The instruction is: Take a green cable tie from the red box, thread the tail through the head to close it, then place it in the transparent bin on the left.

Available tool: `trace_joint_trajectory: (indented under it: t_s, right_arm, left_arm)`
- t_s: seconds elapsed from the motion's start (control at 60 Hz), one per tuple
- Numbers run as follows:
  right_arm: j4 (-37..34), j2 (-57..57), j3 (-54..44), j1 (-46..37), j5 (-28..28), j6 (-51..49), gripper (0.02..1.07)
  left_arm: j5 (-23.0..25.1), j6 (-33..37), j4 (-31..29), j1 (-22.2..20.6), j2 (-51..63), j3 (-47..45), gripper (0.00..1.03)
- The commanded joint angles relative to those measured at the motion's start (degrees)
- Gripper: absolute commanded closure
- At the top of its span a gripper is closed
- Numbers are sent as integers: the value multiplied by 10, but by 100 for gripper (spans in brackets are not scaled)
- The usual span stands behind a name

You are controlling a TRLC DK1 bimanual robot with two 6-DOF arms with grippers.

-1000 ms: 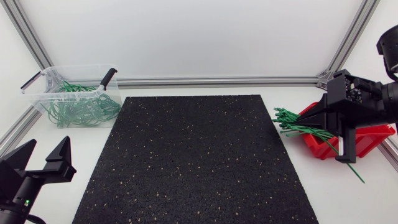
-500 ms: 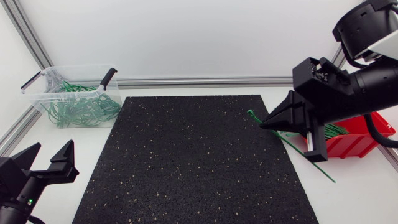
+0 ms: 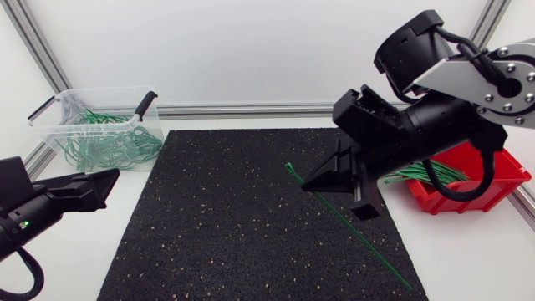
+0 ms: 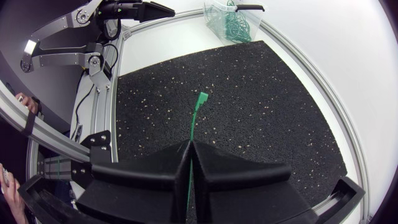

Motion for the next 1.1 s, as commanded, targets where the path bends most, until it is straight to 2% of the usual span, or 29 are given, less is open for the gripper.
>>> trace_joint_trajectory:
  t_s: [0.0,0.083,0.2,0.367,0.417,0.45,0.5,0.6,0.7,0.75,0.9,1.017,1.083]
  right_arm:
    - [3,23,22,-3,-21,30,101]
    - [17,41,26,-2,-30,37,101]
    - [43,67,31,-3,-49,64,101]
    - [62,97,42,-10,-97,89,101]
    - [69,106,42,-10,-117,110,101]
    - [72,114,43,-13,-134,122,101]
    - [73,131,45,-17,-160,129,101]
    - [107,142,30,-17,-190,137,101]
    - [155,139,11,-10,-201,166,101]
    - [179,137,3,-6,-202,182,101]
    - [239,131,-18,-1,-220,222,101]
    - [312,128,-37,5,-229,276,101]
    - [322,127,-40,7,-236,281,101]
  left_arm:
    - [22,12,-20,1,57,54,4]
    - [27,36,-63,-7,109,100,4]
    - [18,137,-140,-35,174,156,4]
    - [24,154,-136,-113,202,179,6]
    - [44,148,-132,-135,210,186,7]
    - [81,146,-132,-144,217,194,7]
    - [159,142,-126,-148,234,205,4]
    - [250,134,-124,-157,287,231,4]
    - [375,140,-118,-145,337,249,4]
    - [393,143,-118,-141,355,257,4]
    - [396,143,-110,-144,368,275,4]
    - [398,129,-83,-164,362,275,4]
    - [410,109,-67,-173,363,278,4]
